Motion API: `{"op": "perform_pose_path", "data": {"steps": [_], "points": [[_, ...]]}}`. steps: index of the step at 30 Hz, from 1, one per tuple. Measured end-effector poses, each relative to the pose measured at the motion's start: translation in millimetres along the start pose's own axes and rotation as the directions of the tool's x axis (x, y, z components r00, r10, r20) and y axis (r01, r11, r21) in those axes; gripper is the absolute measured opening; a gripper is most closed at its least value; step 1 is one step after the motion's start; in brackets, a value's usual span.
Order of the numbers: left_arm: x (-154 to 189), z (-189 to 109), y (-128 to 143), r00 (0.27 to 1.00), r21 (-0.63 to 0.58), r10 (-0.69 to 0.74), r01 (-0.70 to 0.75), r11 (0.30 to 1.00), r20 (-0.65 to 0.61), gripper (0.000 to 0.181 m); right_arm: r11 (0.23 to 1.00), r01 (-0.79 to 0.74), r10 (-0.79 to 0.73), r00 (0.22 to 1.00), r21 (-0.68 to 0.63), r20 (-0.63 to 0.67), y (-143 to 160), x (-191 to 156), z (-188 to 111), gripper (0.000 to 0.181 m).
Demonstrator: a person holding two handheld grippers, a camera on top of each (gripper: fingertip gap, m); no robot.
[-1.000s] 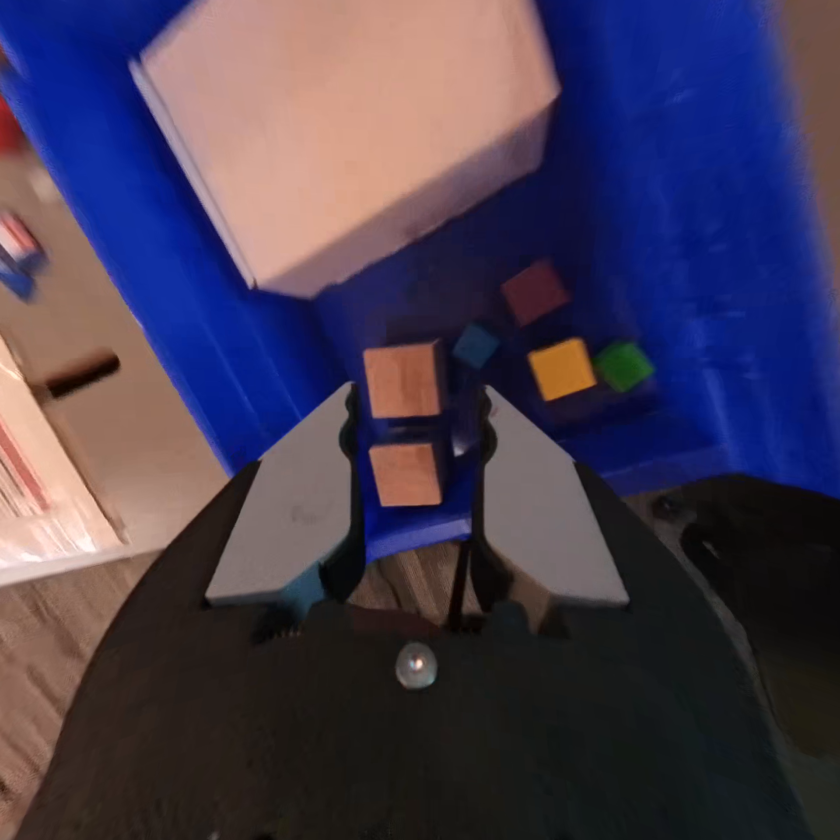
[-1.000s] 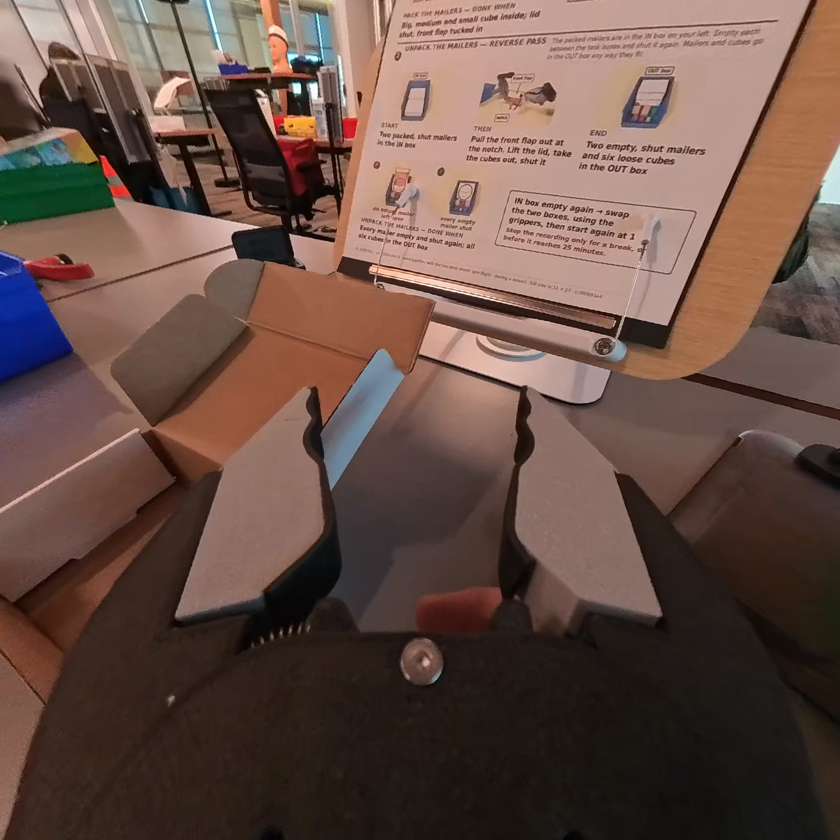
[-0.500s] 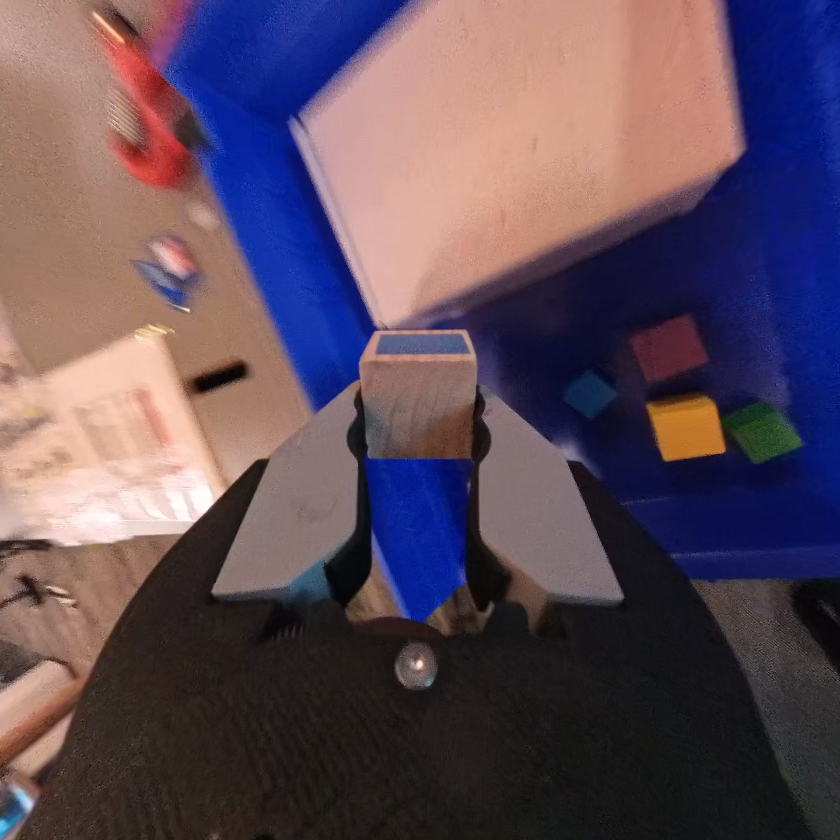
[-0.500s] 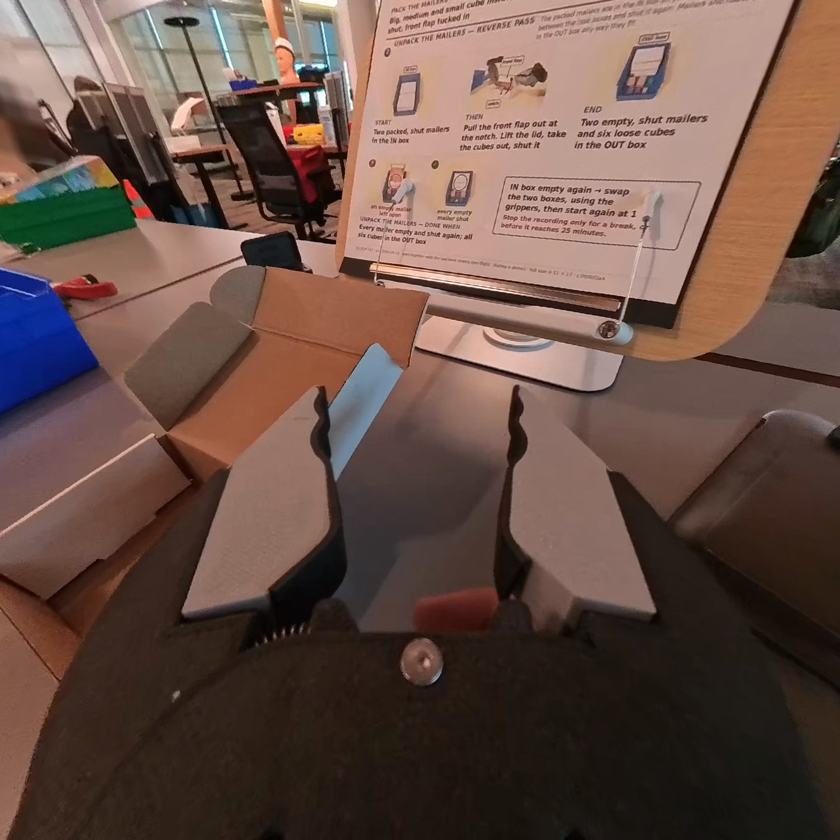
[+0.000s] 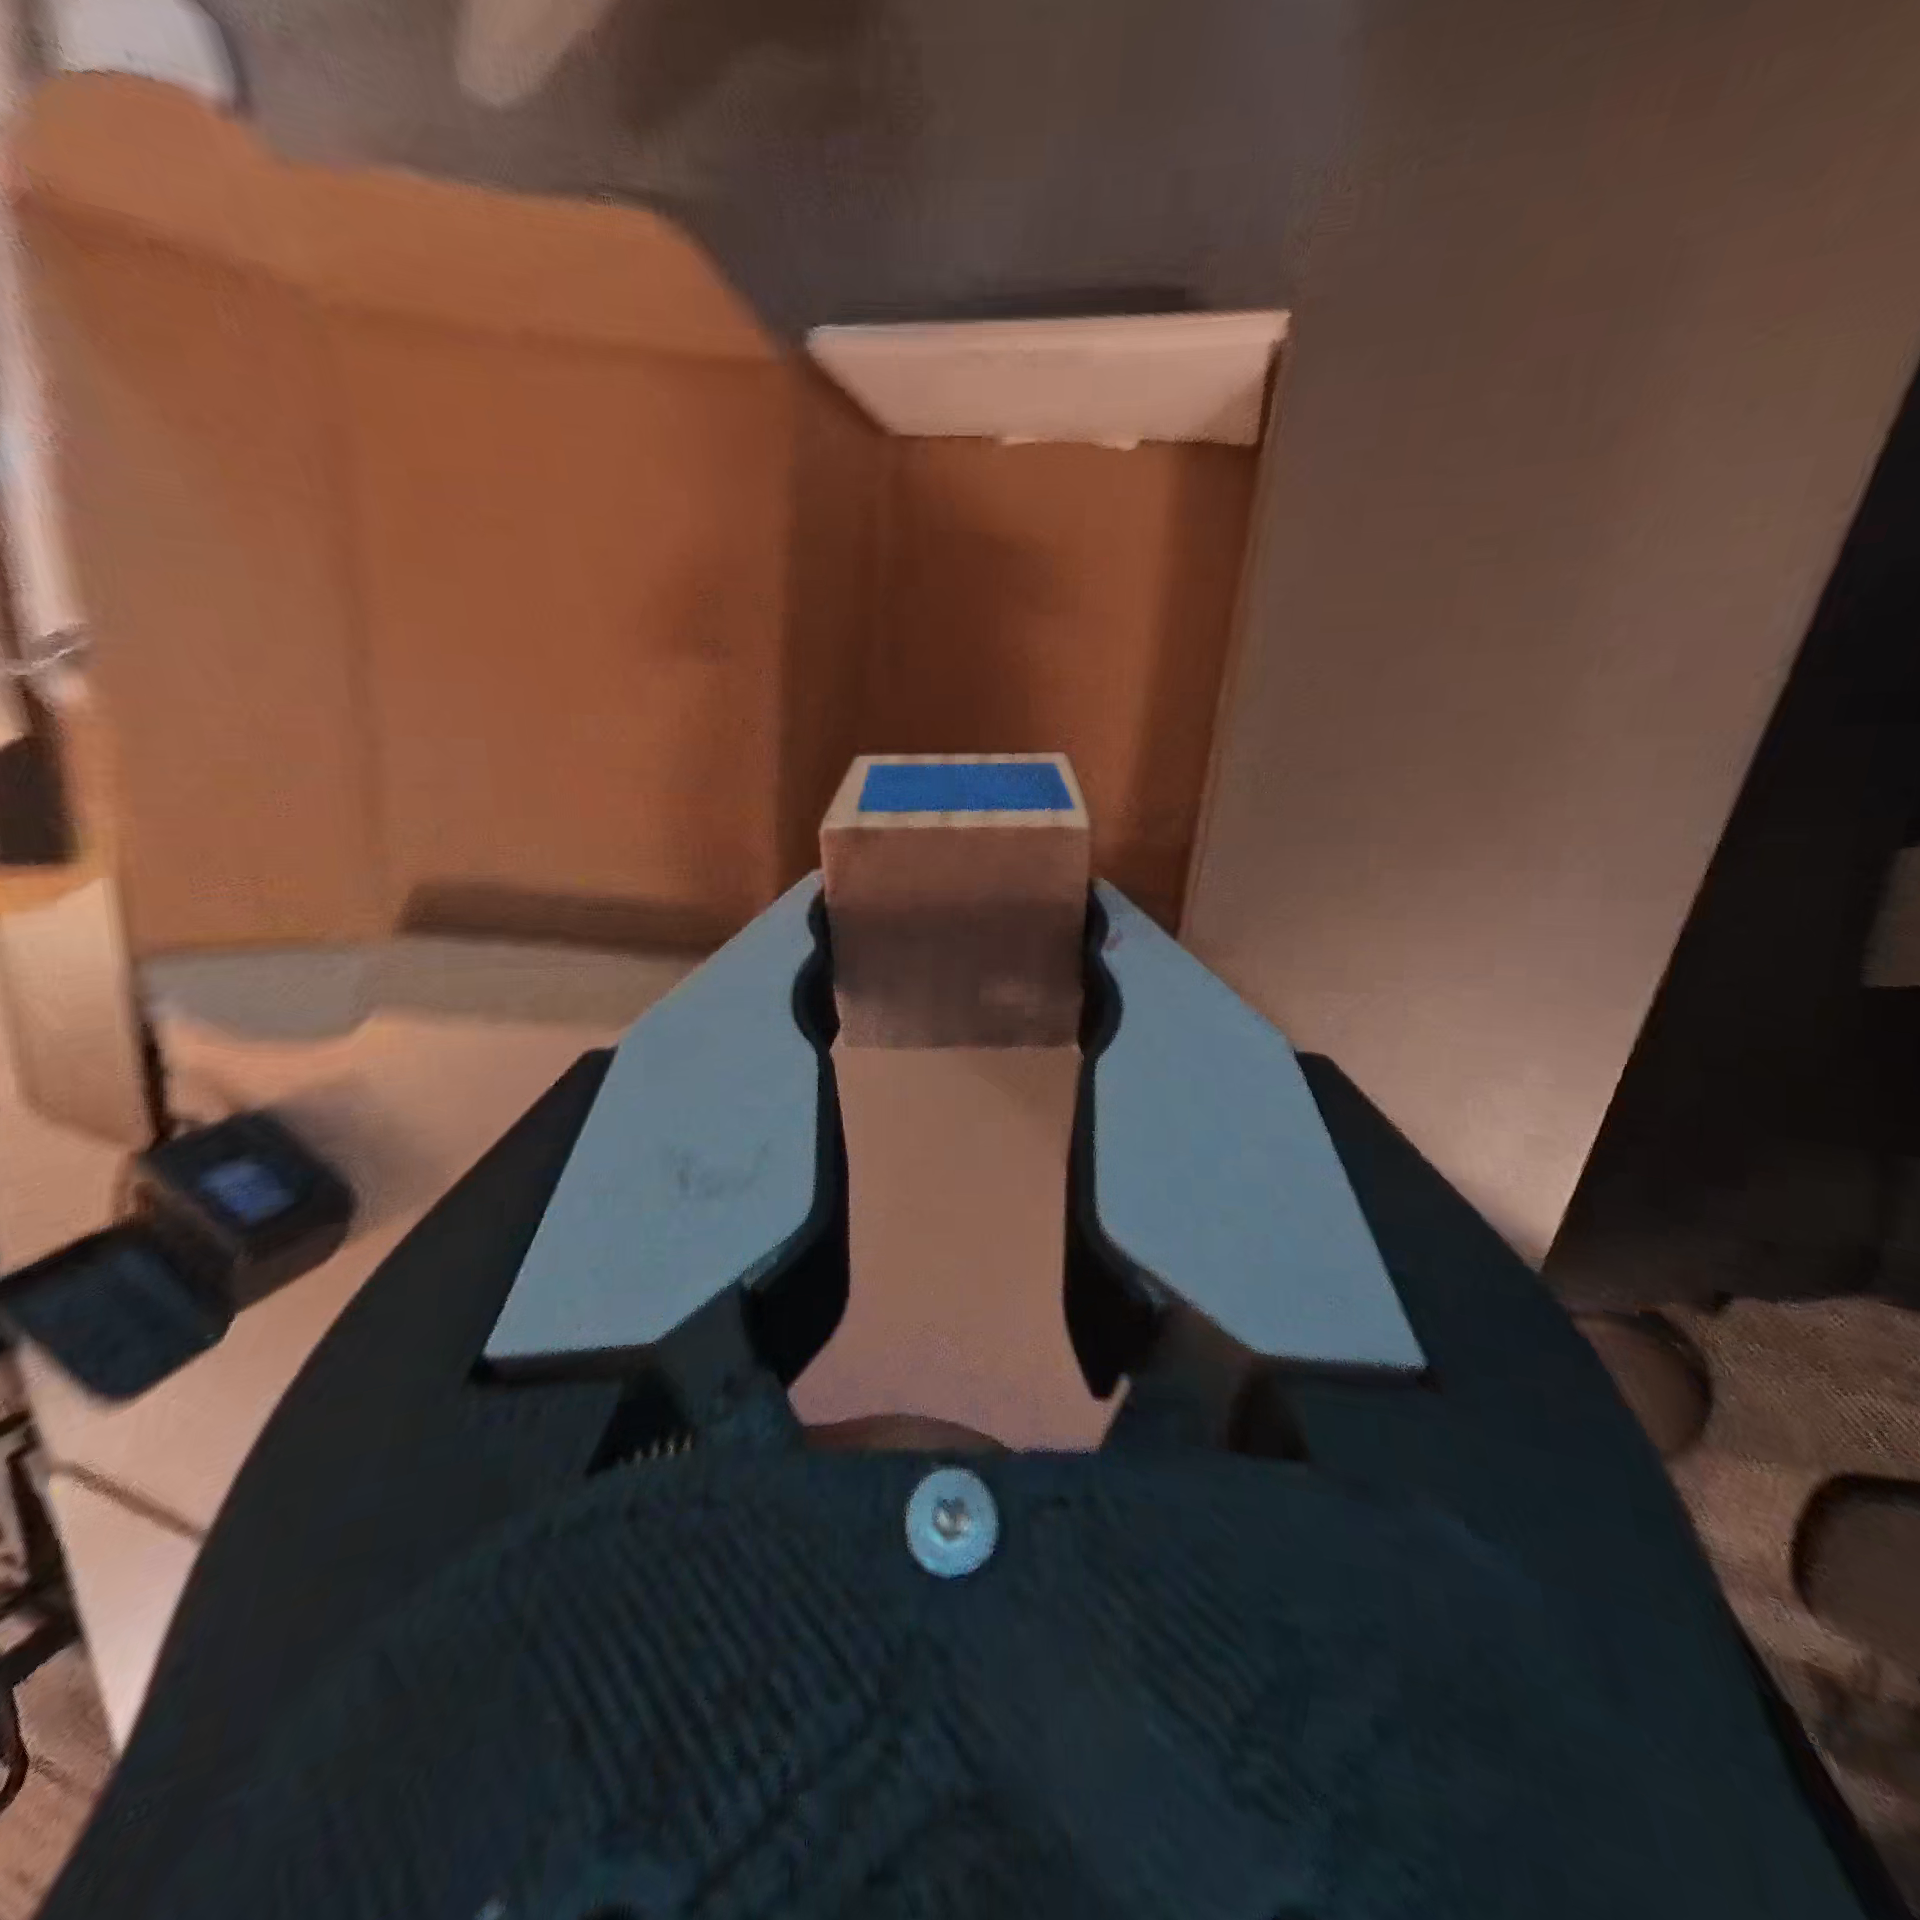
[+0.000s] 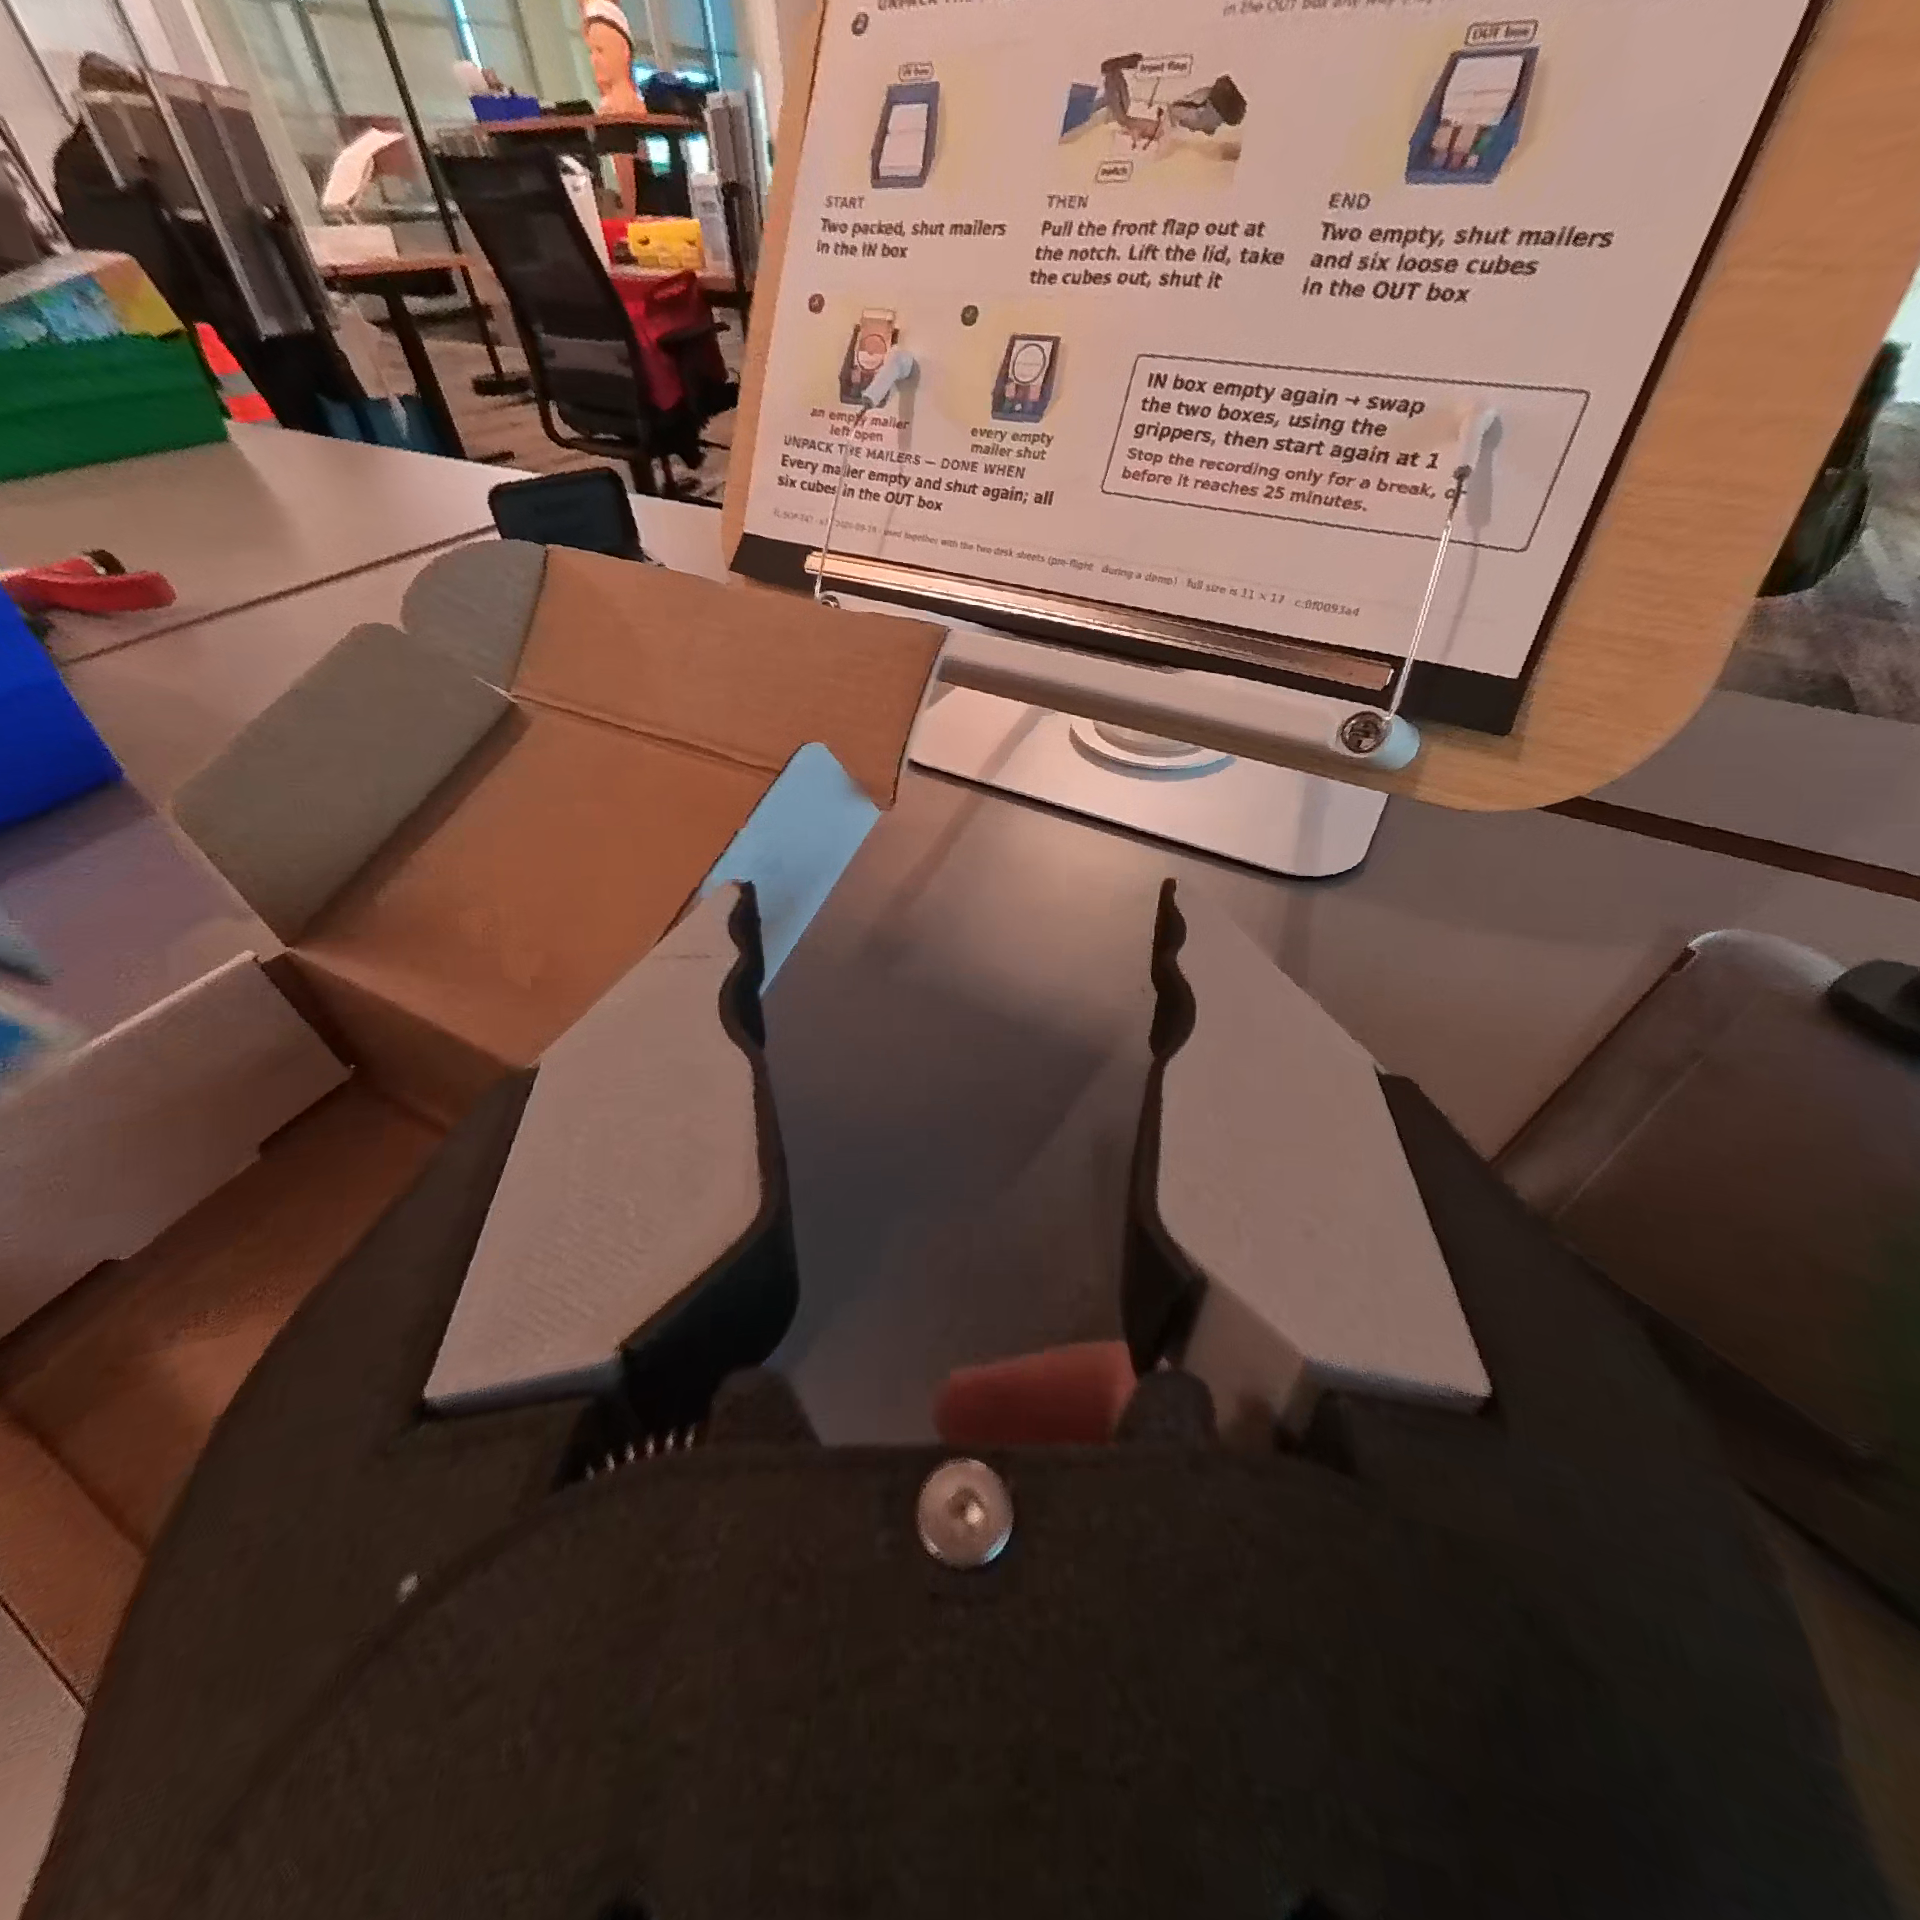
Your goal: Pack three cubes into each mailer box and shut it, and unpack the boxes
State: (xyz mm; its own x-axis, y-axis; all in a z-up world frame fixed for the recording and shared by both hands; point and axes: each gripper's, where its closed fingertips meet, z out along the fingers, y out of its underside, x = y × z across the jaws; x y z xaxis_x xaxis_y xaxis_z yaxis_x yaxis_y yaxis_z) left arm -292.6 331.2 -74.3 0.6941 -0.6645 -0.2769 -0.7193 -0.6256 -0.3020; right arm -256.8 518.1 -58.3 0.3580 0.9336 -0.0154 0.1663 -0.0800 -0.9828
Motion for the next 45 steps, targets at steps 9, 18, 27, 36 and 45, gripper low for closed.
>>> {"op": "perform_pose_path", "data": {"steps": [9, 18, 27, 36, 45], "points": [[12, 67, 27, 0.997, -0.281, 0.018, -0.039, 0.959, -0.076, 0.044, 0.999, -0.008, 0.007, 1.000, 0.034, 0.026, -9, -6, -4, 0.072], [1, 76, 44, 0.998, -0.320, 0.039, -0.050, 0.946, -0.041, 0.046, 1.000, -0.006, 0.005, 0.999, 0.030, 0.033, -8, -9, -4, 0.071], [0, 36, 34, 0.999, -0.212, 0.018, -0.007, 0.977, 0.047, 0.070, 0.999, -0.014, 0.013, 0.999, 0.039, 0.034, -11, -8, -6, 0.071], [-20, -66, 57, 0.932, 0.082, -0.208, 0.192, 0.978, 0.296, 0.063, 0.999, -0.023, 0.020, 0.999, 0.046, 0.044, -12, -11, -7, 0.071], [-54, -153, 219, 0.674, 0.154, -0.561, 0.565, 0.811, 0.481, 0.057, 0.999, 0.022, -0.024, 0.998, 0.028, 0.064, -8, -25, -4, 0.071]]}}
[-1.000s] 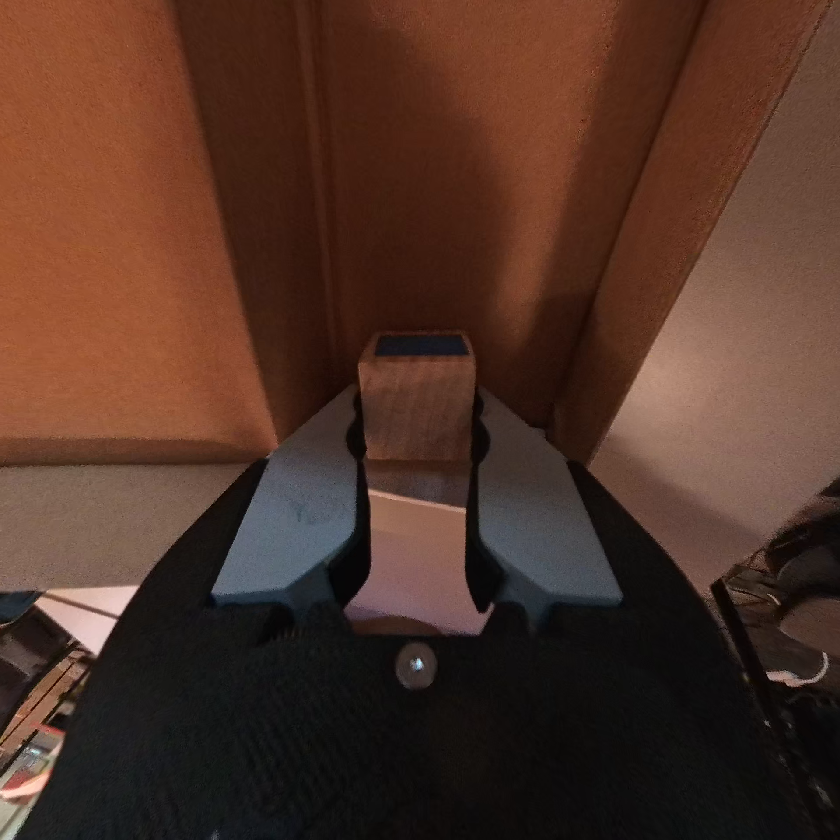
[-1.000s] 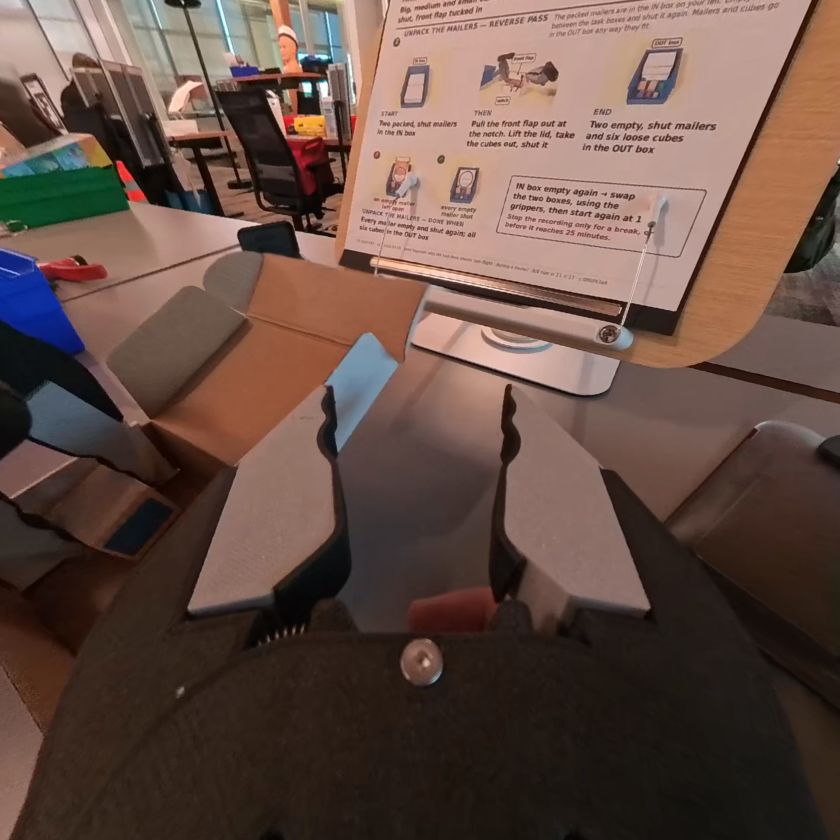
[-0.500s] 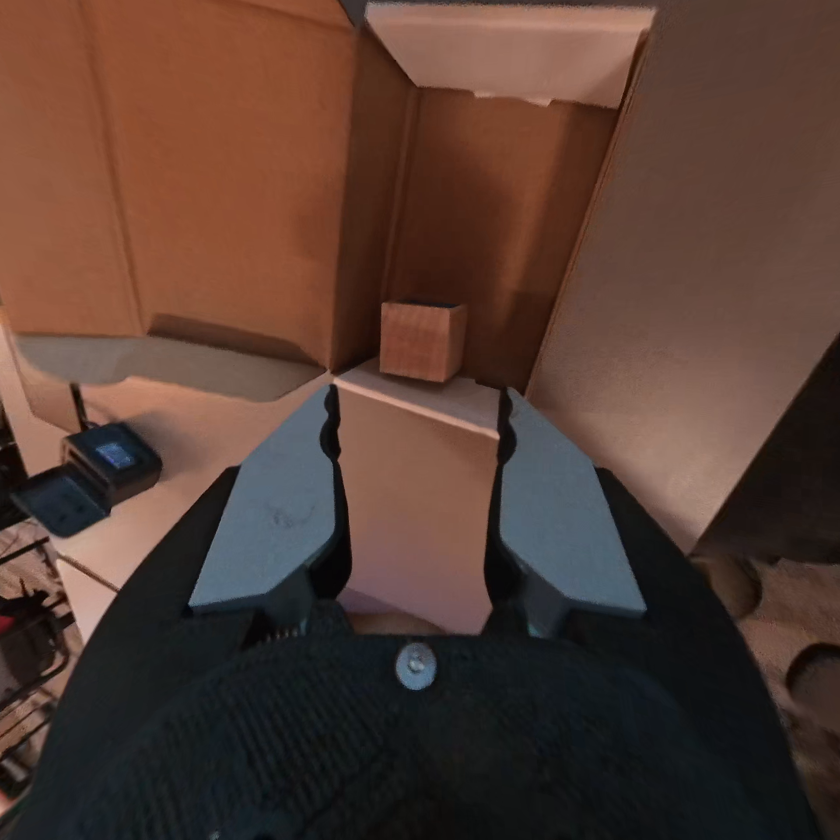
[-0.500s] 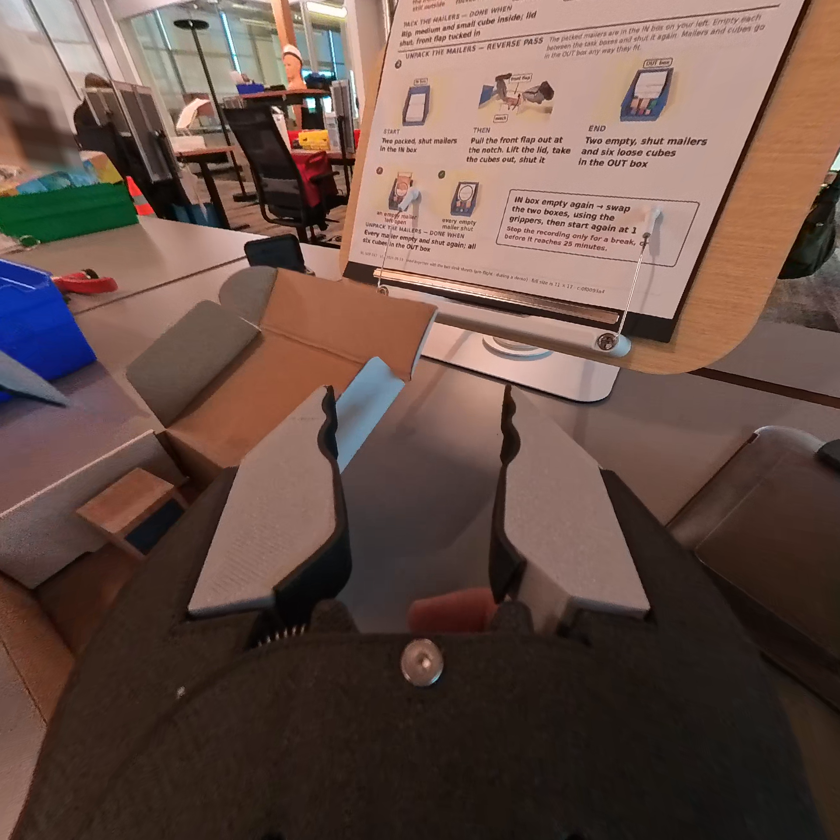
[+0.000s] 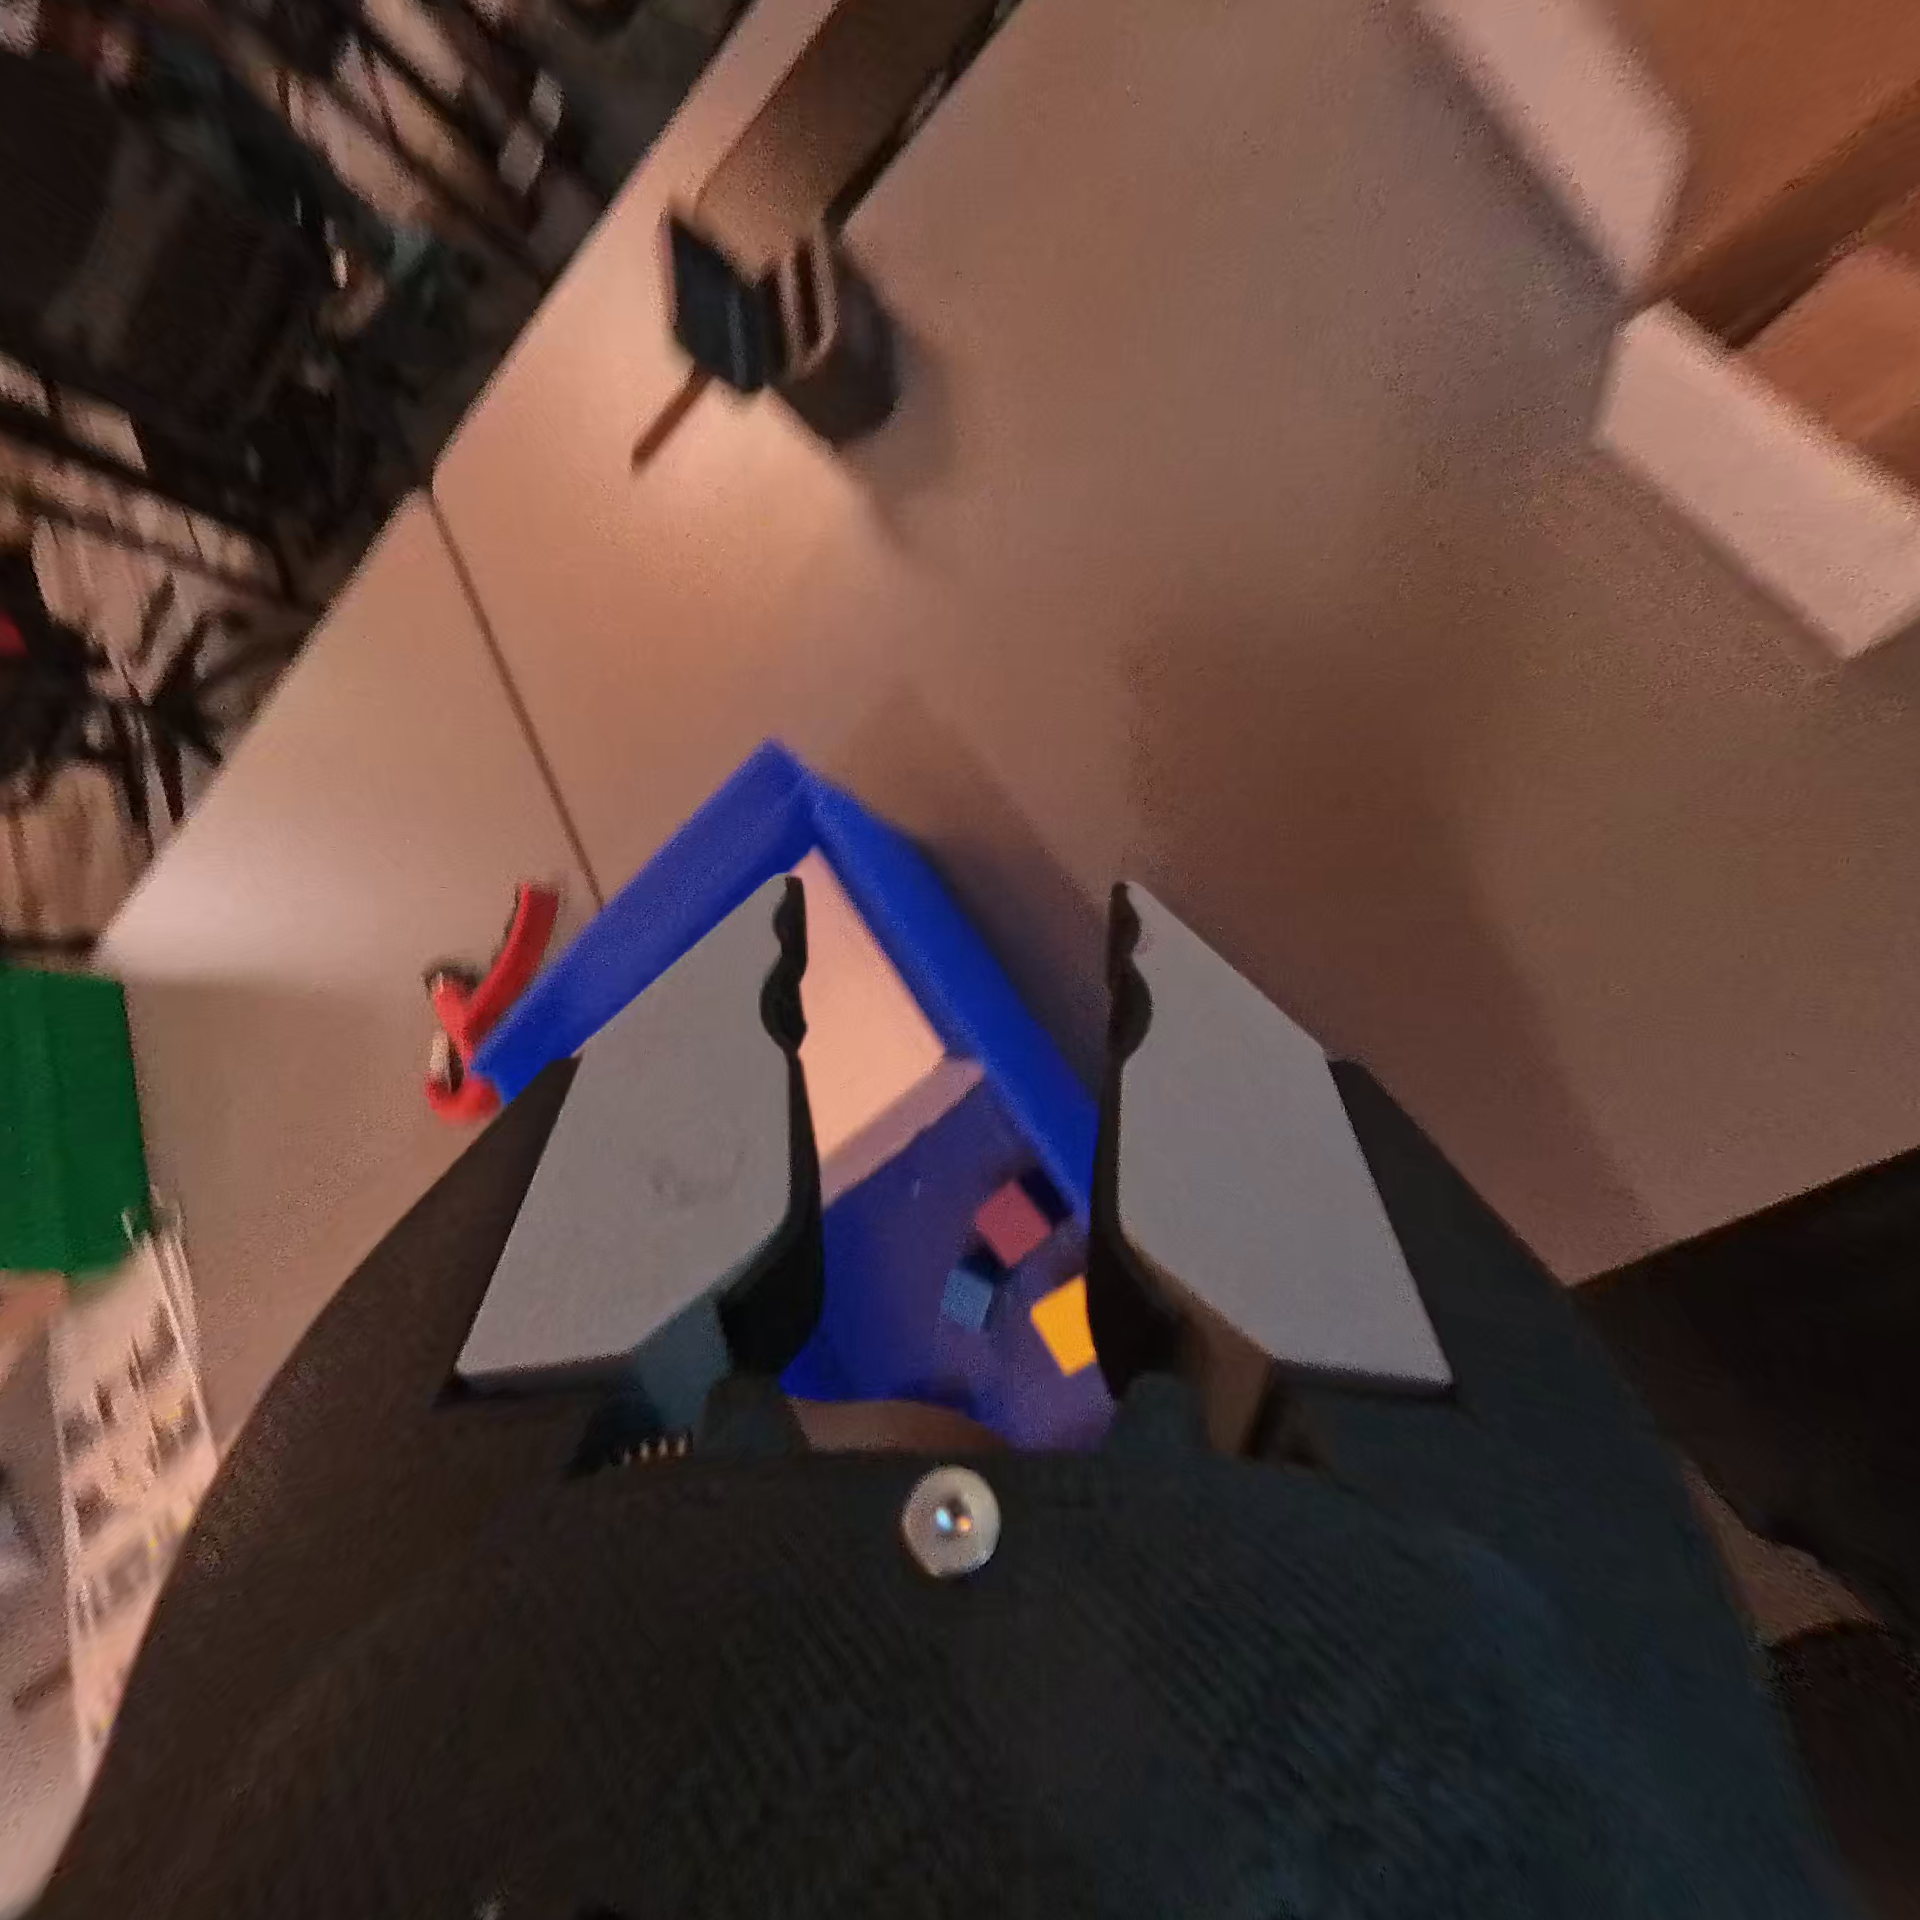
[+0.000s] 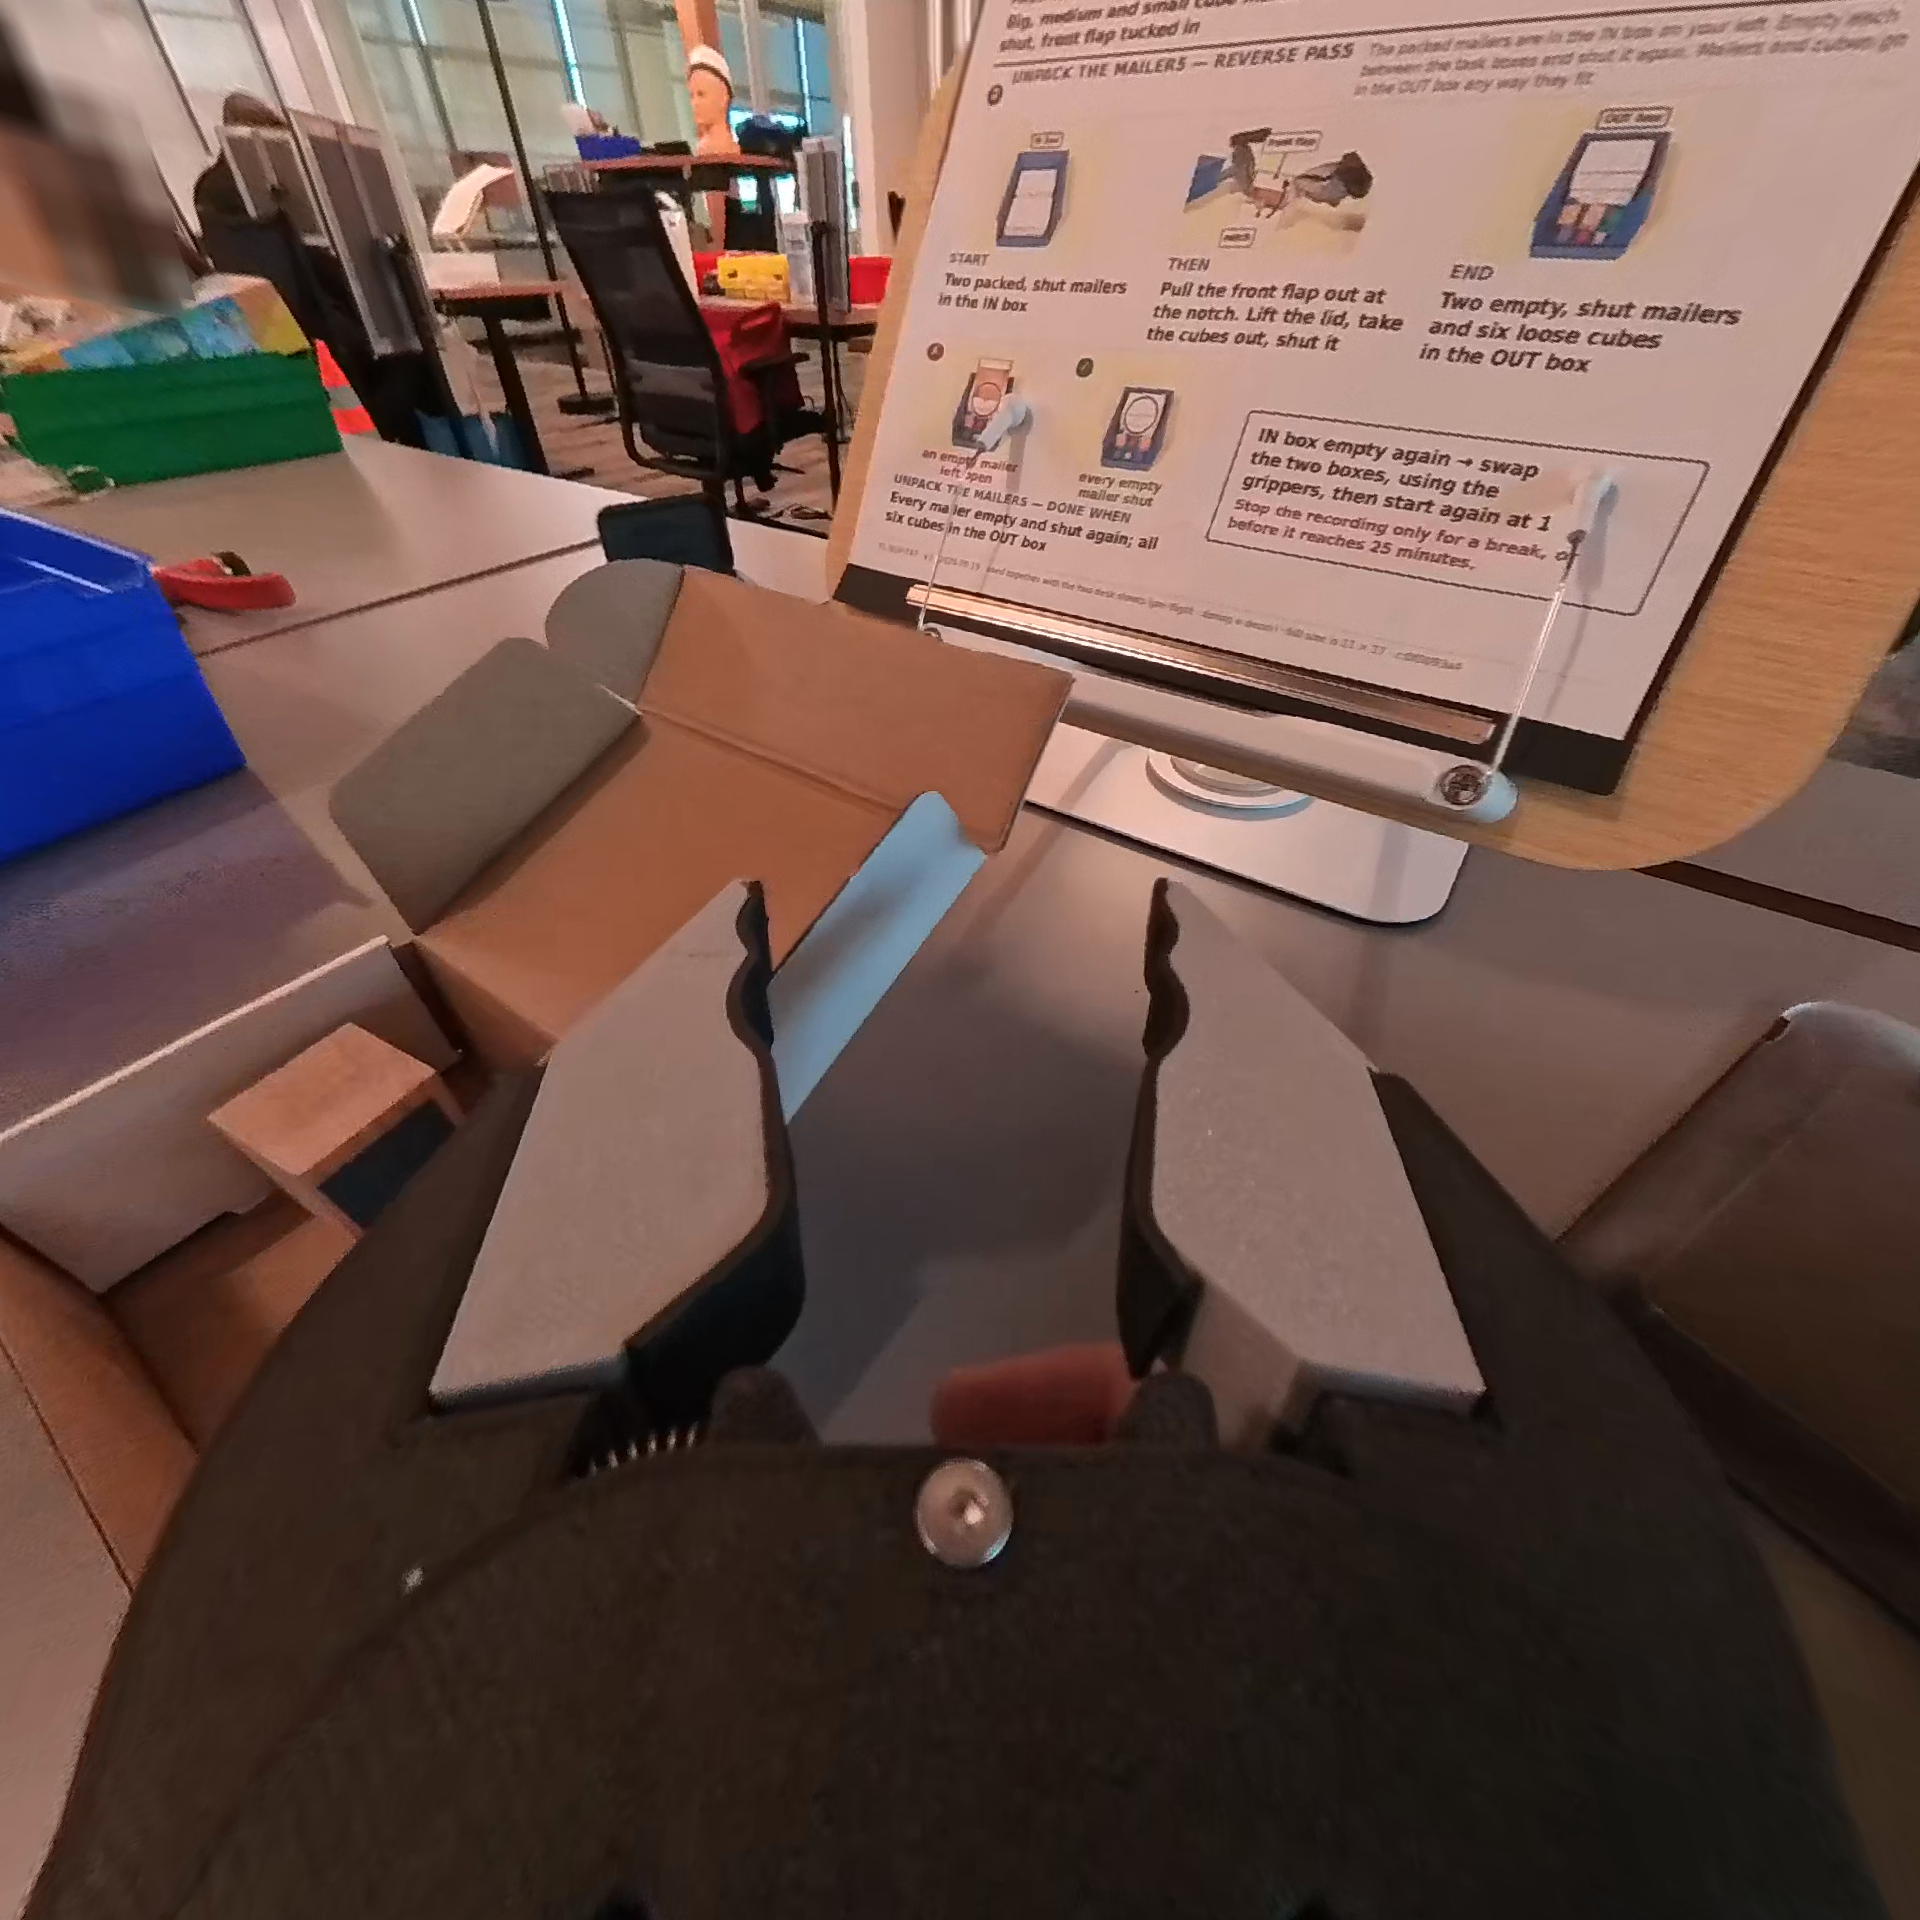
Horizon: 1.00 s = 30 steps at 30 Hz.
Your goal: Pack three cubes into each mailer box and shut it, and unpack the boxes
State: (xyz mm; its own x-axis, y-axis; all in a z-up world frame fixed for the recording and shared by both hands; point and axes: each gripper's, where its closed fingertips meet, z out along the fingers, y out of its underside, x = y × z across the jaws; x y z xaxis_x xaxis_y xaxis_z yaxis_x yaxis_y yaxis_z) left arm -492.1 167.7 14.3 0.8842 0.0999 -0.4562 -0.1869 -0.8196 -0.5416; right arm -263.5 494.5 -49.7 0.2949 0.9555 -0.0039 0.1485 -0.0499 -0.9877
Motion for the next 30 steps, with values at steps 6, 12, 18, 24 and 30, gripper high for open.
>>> {"op": "perform_pose_path", "data": {"steps": [6, 12, 18, 24, 30], "points": [[-36, 8, 121, 0.989, -0.264, -0.145, 0.141, 0.954, 0.005, 0.052, 0.999, 0.036, -0.035, 0.999, -0.023, 0.011, 6, -9, 4, 0.071], [-35, 19, 212, 0.996, -0.498, -0.094, 0.075, 0.864, -0.012, 0.050, 0.996, 0.067, -0.067, 0.998, -0.061, 0.008, 16, -11, 9, 0.071], [-13, 39, 229, 0.988, -0.527, -0.098, 0.021, 0.849, -0.117, 0.048, 0.996, 0.065, -0.066, 0.998, -0.057, -0.008, 17, -7, 10, 0.071], [-5, 61, 228, 0.981, -0.529, -0.052, -0.056, 0.847, -0.188, 0.047, 0.997, 0.071, -0.071, 0.997, -0.031, -0.004, 14, -8, 9, 0.070], [-1, 75, 235, 0.959, -0.545, -0.087, -0.077, 0.835, -0.268, 0.022, 0.998, 0.066, -0.067, 0.998, -0.016, -0.023, 13, -3, 8, 0.070]]}}
